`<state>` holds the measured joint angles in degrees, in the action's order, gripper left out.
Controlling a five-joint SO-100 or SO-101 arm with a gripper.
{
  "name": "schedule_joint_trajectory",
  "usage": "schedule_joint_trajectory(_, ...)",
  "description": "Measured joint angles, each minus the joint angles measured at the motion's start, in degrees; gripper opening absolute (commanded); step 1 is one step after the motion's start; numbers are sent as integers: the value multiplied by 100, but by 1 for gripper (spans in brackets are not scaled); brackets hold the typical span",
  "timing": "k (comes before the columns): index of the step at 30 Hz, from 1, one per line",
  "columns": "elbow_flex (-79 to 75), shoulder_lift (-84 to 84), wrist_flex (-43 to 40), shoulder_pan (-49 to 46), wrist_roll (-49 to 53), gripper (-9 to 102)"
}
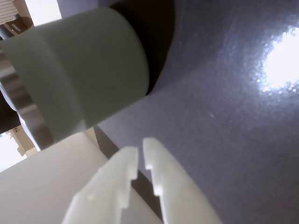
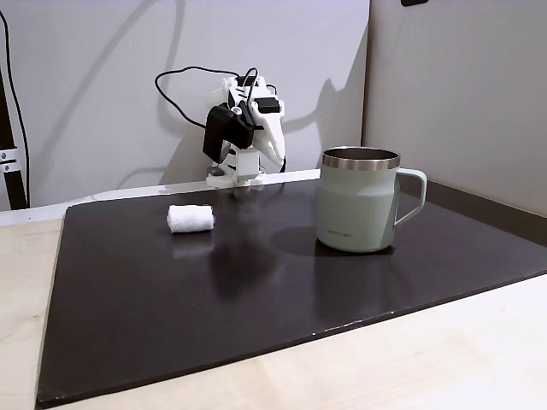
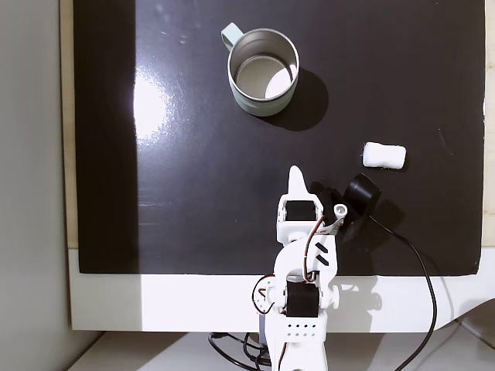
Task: Grasp a gauze and put it in the cup.
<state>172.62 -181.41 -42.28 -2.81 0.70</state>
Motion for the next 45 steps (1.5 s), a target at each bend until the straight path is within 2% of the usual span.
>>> schedule_joint_trajectory(15, 0, 0, 0, 0, -176, 0)
schedule_joint_trajectory(21, -167, 0, -562, -114, -360, 0)
schedule_joint_trajectory(30, -1775, 316, -1608, -229, -431, 0)
schedule_joint_trajectory(45, -5106, 3735, -2689, -1503, -448, 4)
